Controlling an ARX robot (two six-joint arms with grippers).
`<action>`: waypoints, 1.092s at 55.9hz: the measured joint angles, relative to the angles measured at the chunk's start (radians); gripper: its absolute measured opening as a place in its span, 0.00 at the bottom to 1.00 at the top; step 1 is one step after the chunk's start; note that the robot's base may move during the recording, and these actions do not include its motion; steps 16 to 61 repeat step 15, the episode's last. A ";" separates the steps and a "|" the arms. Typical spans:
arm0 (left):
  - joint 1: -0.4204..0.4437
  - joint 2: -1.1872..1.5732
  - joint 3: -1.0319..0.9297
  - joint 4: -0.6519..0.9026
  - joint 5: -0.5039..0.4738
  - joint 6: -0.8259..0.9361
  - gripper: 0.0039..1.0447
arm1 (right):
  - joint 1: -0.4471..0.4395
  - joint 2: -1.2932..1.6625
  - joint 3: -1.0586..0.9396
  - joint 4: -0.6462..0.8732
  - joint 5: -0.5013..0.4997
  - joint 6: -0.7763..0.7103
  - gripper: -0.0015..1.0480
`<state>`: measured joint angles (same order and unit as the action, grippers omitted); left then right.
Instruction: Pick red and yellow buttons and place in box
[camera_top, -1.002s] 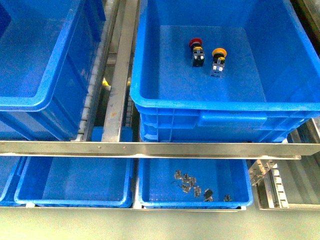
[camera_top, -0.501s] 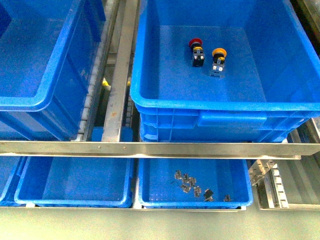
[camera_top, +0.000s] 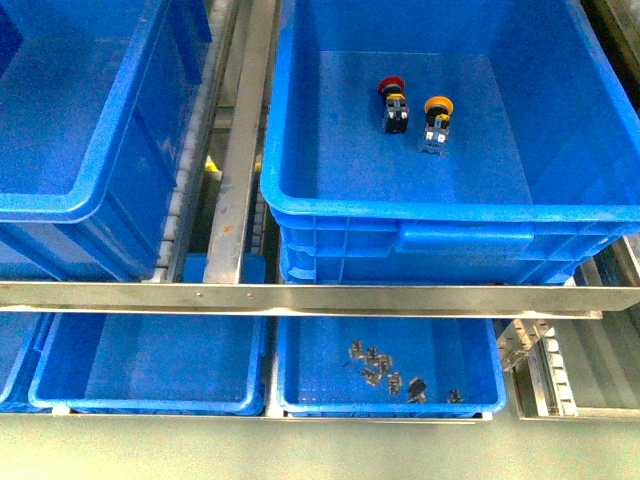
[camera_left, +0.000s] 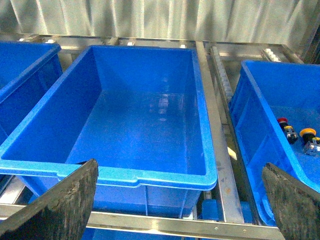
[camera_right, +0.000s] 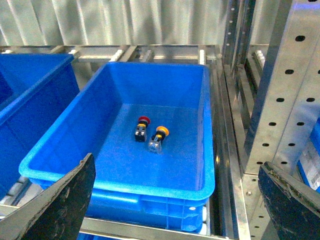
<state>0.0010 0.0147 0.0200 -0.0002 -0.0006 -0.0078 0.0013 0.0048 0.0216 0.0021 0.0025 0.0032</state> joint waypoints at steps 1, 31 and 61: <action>0.000 0.000 0.000 0.000 0.000 0.000 0.93 | 0.000 0.000 0.000 0.000 0.000 0.000 0.94; 0.000 0.000 0.000 0.000 0.000 0.000 0.93 | 0.000 0.000 0.000 0.000 0.000 0.000 0.94; 0.000 0.000 0.000 0.000 0.000 0.000 0.93 | 0.000 0.000 0.000 0.000 0.000 0.000 0.94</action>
